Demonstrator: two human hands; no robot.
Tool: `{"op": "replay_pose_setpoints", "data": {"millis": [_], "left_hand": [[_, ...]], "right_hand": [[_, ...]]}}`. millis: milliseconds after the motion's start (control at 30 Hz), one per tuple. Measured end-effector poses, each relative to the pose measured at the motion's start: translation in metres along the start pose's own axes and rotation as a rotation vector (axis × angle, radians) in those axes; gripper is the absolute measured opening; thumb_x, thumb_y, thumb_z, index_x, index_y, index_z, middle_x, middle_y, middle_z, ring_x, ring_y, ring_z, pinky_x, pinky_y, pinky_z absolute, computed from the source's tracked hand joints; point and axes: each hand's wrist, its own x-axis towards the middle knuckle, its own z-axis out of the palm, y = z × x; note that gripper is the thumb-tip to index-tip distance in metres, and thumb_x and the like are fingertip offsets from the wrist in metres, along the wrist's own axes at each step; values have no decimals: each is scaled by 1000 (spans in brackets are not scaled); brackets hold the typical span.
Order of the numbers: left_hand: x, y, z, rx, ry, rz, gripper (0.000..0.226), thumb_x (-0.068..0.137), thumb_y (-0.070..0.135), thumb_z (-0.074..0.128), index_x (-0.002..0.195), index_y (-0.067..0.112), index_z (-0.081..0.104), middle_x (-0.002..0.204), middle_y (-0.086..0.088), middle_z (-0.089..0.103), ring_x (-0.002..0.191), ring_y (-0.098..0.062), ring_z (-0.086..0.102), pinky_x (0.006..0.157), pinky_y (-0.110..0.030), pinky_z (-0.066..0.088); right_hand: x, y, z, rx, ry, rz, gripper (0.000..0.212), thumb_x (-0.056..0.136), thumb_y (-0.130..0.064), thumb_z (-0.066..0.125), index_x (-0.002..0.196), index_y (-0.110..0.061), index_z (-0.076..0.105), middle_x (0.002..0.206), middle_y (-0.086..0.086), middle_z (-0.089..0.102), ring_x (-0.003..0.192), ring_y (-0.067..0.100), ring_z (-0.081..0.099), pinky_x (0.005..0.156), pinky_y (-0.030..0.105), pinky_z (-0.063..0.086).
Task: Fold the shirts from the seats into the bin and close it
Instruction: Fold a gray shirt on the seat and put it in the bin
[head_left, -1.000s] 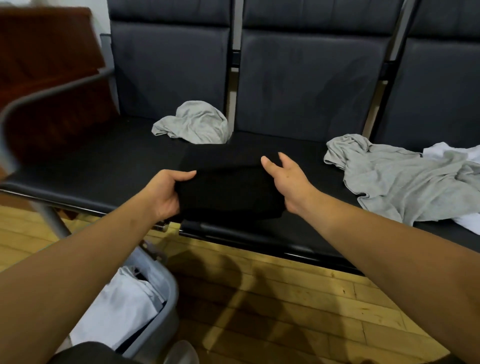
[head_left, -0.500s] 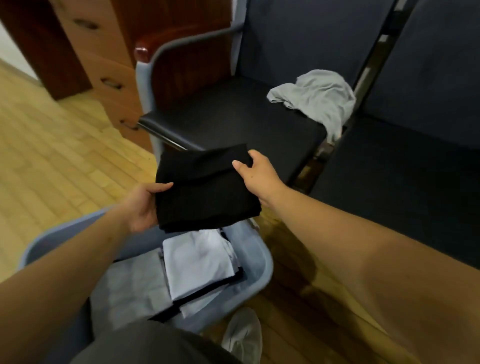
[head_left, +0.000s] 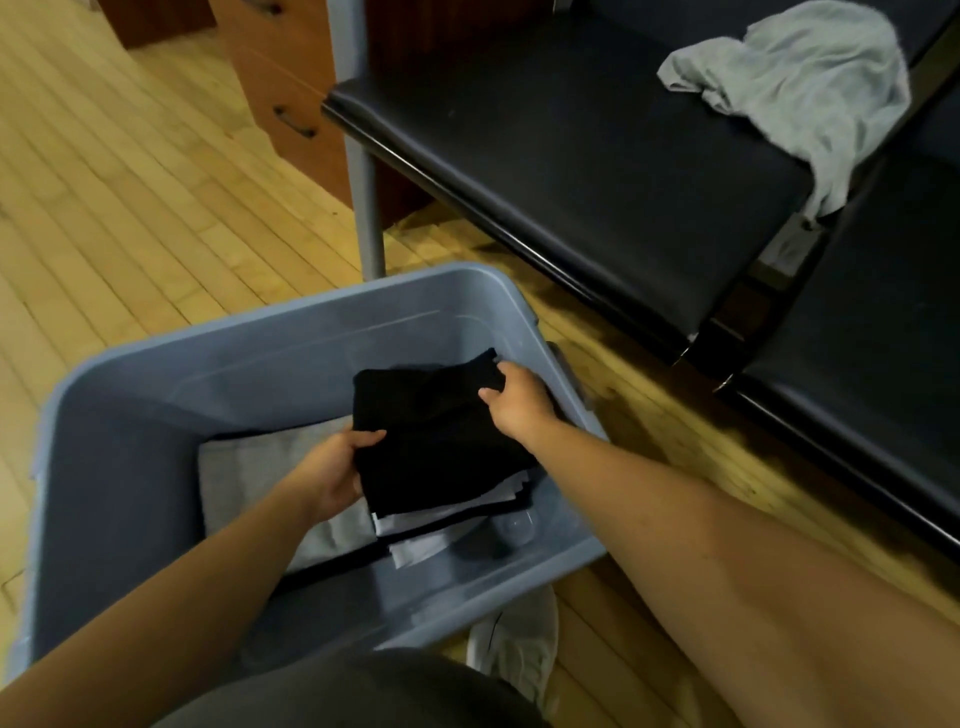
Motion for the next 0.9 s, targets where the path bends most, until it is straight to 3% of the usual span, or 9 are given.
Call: {"op": "replay_pose_setpoints", "data": {"millis": [133,233,300,400,500,567,667,800,900], "left_hand": [[17,-23,6,264,68,76,45,100,8,54,144,15,44,129,-13,62,112,-31,63,87,-43,54],[17,-20,14,535,245,151,48,98,18,60,141,6,40,131,-10,57,113,-31,59,92,-40,48],[18,-1,12,701,371,205,48,96,24,61,134,0,43,128,-8,54,115,-36,56,90,-40,46],[17,37,11,875,447,269,38,88,34,60,105,0,56,105,-25,60,99,-43,58,82,-48,49],[-20,86,44,924,396,381,29,95,26,56,75,6,51,74,-16,53,74,-30,53,65,-39,41],[-47,117,72,897,369,460,23,96,26,56,84,7,55,82,-17,60,77,-32,58,74,-44,51],[-87,157,114,802,252,555,12,96,17,55,92,8,59,97,-20,68,83,-32,65,89,-46,55],[-143,186,188,826,130,657,13,100,16,53,104,8,63,87,-10,67,73,-21,63,74,-36,56],[-177,186,252,874,50,697,13,102,17,51,110,10,59,88,-7,66,78,-19,64,72,-31,54]], "right_hand": [[7,17,18,-86,15,68,51,99,-9,55,147,-4,37,144,19,49,130,33,50,105,36,42],[5,22,23,-148,-42,73,60,98,-10,53,152,-3,28,146,19,47,130,34,50,103,35,43],[1,17,18,-159,-74,56,61,100,-13,51,154,-2,25,150,19,42,134,34,47,106,35,41],[-8,-2,-7,-130,-48,-8,43,99,-16,51,139,1,47,138,20,54,123,35,54,101,36,45],[-17,-33,-41,-53,38,-134,25,94,-16,57,109,1,65,112,22,68,105,37,63,95,44,50],[-27,-59,-70,56,83,-262,10,90,-13,60,96,-9,68,99,14,72,100,34,67,94,44,52],[-51,-92,-130,158,162,-395,13,87,-16,60,81,-28,63,86,1,70,94,29,70,87,43,57],[-92,-92,-222,186,330,-413,12,88,-18,60,79,-27,62,85,1,69,94,26,70,73,37,52],[-121,-49,-282,188,449,-338,9,92,-19,58,87,-20,66,99,10,72,96,26,69,84,40,55]]}}
